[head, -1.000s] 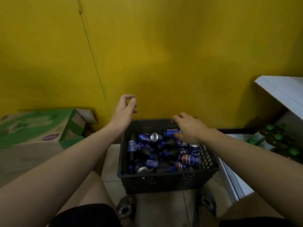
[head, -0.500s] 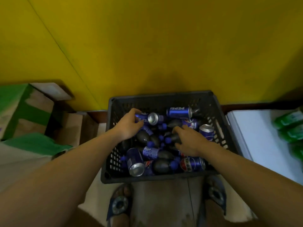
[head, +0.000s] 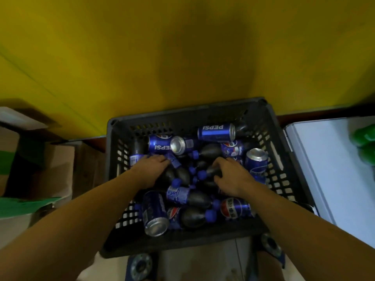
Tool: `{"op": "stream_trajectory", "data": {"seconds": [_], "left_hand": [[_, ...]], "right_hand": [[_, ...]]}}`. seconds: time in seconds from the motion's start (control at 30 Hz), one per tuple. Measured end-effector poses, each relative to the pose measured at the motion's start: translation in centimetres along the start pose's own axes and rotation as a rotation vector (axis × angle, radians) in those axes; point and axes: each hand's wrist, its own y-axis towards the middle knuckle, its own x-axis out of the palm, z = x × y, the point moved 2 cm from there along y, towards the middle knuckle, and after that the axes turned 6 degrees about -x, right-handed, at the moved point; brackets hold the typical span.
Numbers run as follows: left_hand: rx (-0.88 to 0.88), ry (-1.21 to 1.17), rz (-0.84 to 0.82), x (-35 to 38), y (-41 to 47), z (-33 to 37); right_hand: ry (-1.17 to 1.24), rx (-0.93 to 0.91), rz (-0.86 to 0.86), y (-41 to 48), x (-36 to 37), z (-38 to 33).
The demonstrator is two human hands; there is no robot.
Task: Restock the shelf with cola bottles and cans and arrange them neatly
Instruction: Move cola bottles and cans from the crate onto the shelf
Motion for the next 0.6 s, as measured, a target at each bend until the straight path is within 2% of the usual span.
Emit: {"op": "stream_trajectory", "data": {"seconds": [0.2, 0.27, 0.37, 0.43, 0.5, 0.6], "left_hand": [[0.017, 0.137, 0.174, 1.8, 2.9, -0.2], [0.066, 0.059, 0.183, 1.8, 2.9, -0.7], [0.126, -0.196, 0.238, 1.2, 2.5, -1.8], [0.158, -0.417, 0.295, 0.6, 1.8, -1.9], [0.143, -0.623, 0.362, 0.1, 0.9, -1.9], [-0.018, -1.001, 0.4, -0.7, -0.1, -2.5]], "right_hand": [[-0.037, -0.011, 0.201, 0.3, -0.3, 2.3], [-0.164, -0.069, 0.328, 0.4, -1.0, 2.1], [-0.353, -0.173, 0.556, 2.4, -4.2, 1.0], [-0.431, -0.173, 0.513, 4.8, -6.2, 0.8], [-0.395, -0.071, 0.305, 6.9, -6.6, 1.3], [-0.382, 0.062, 0.148, 8.7, -5.9, 1.0]]}}
